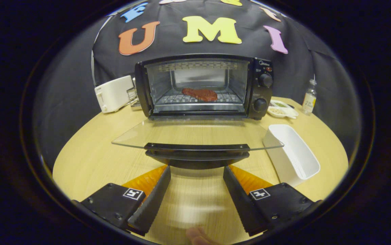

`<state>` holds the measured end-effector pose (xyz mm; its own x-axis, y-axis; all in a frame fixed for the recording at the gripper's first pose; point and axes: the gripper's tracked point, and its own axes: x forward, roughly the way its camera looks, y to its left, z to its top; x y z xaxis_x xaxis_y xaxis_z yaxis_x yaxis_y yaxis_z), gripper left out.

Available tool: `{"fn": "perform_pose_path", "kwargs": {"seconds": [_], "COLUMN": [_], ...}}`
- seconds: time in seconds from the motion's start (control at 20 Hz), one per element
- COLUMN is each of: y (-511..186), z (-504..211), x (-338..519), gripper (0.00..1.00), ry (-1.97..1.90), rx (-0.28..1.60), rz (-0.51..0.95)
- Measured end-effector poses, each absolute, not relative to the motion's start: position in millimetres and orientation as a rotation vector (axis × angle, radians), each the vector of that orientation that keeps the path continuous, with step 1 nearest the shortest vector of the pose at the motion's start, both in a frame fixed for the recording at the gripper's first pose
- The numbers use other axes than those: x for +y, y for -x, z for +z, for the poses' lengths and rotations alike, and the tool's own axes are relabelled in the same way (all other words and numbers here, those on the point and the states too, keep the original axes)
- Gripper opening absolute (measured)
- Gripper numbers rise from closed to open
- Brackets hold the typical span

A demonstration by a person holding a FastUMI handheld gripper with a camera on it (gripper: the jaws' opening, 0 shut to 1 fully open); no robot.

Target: Open the toaster oven, put the food inside, and close the toaster oven door.

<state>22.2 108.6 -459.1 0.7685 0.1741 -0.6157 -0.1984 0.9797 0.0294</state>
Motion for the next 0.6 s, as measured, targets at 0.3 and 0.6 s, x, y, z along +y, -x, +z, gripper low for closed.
{"fn": "perform_pose_path", "kwargs": {"seconds": [0.3, 0.6], "y": [-45.8, -76.4], "z": [-425.4, -392.1], "x": [107.7, 103.7], "gripper": [0.98, 0.98], "ry": [0.033, 0.058], "rx": [0.598, 0.531], "rz": [0.191, 0.176]}}
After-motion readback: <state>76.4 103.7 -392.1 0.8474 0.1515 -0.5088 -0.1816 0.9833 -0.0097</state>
